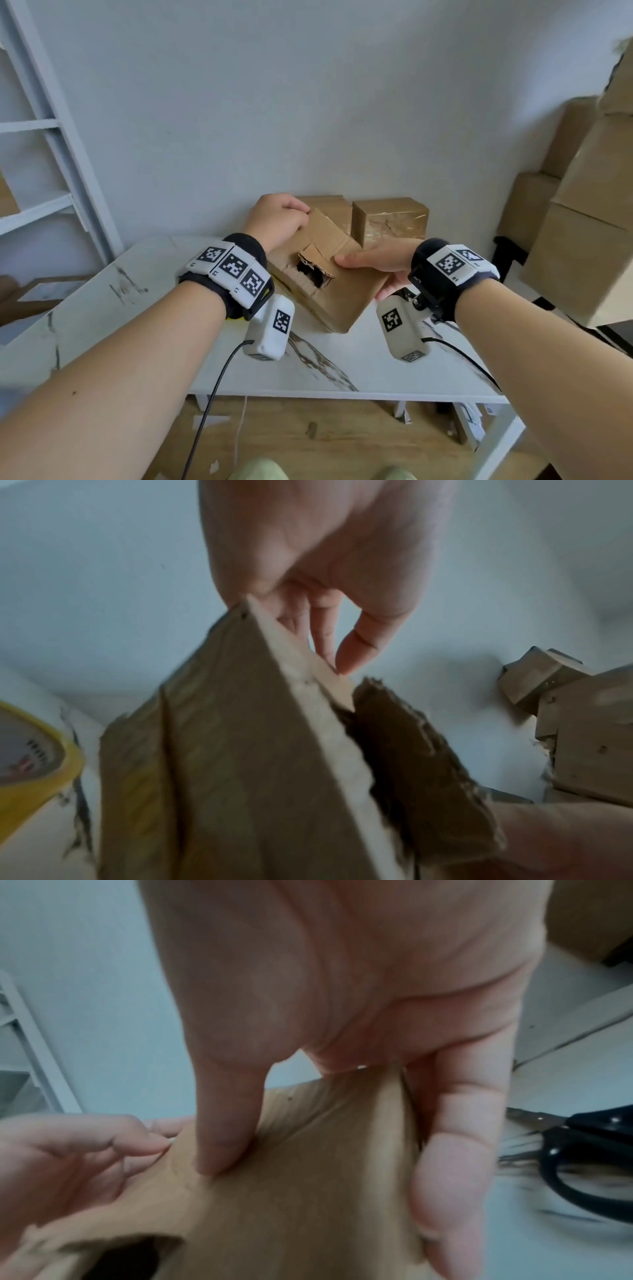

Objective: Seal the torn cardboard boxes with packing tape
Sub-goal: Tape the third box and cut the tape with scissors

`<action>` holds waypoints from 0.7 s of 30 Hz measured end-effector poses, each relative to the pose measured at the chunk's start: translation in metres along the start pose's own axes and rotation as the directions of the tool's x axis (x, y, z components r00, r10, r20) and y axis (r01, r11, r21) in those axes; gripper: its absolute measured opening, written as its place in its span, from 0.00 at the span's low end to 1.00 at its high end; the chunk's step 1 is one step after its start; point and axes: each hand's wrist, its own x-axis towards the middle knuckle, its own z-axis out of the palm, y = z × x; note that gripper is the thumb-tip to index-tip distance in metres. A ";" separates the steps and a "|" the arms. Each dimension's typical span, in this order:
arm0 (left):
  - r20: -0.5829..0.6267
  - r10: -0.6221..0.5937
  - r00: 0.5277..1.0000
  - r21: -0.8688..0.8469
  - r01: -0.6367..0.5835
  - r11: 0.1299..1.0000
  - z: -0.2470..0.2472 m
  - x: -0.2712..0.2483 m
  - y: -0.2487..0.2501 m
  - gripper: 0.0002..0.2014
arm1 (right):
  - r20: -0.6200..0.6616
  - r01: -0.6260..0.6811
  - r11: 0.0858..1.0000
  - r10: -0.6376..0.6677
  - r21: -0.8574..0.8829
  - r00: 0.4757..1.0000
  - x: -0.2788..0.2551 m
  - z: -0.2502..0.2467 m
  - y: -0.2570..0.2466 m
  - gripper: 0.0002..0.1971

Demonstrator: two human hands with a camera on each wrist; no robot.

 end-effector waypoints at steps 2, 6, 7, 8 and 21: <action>0.007 -0.001 1.000 -0.026 0.001 1.000 0.004 -0.001 -0.002 0.12 | -0.015 -0.007 1.000 0.008 0.023 1.000 0.002 -0.001 0.005 0.33; 0.122 -0.022 0.992 -0.073 0.031 0.997 0.010 0.000 -0.004 0.17 | -0.058 -0.046 0.997 0.043 -0.056 0.997 0.008 -0.008 0.012 0.38; 0.186 -0.028 0.982 -0.072 0.042 0.997 0.012 0.000 -0.005 0.20 | -0.066 -0.060 0.992 0.053 -0.111 0.996 0.010 -0.011 0.015 0.42; 0.253 -0.037 0.967 -0.063 0.055 0.997 0.014 -0.001 -0.006 0.23 | -0.076 -0.072 0.984 0.060 -0.165 0.995 0.010 -0.013 0.017 0.44; 0.534 -0.264 0.803 0.232 0.161 0.959 0.020 0.001 -0.004 0.36 | -0.007 0.205 0.969 -0.207 -0.136 0.978 0.010 0.004 -0.014 0.75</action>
